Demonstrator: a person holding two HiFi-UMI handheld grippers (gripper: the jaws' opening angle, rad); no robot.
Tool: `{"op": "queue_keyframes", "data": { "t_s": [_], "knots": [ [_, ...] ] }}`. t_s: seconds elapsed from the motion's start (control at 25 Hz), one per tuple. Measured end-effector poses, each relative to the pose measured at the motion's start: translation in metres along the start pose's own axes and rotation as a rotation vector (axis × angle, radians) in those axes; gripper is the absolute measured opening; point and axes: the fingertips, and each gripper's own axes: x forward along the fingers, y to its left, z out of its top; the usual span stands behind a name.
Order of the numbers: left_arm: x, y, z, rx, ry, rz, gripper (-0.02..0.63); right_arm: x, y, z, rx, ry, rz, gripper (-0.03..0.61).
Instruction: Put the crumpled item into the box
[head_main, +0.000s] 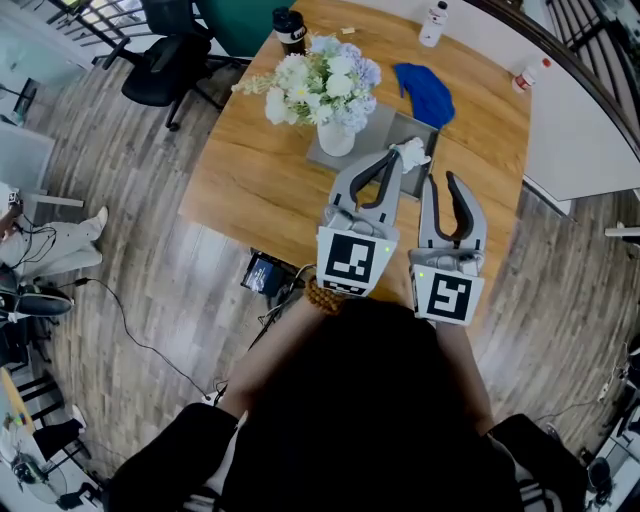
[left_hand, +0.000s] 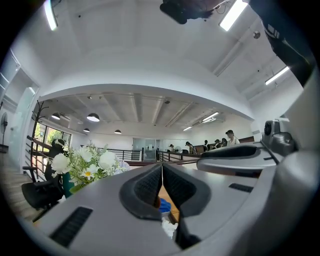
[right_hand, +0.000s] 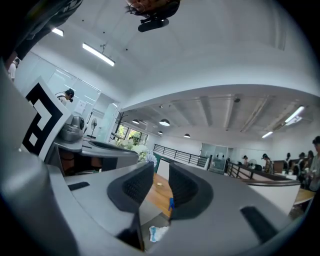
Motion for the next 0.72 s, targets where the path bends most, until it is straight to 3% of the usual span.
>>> {"op": "queue_keyframes", "data": {
  "t_s": [0.6, 0.72],
  "knots": [
    [-0.001, -0.006, -0.019, 0.018, 0.036, 0.005, 0.023, -0.004, -0.006, -0.036, 0.026, 0.065, -0.015, 0.075],
    [-0.001, -0.010, -0.022, 0.026, 0.039, -0.004, 0.023, -0.008, -0.007, -0.048, 0.018, 0.116, -0.010, 0.071]
  ]
}}
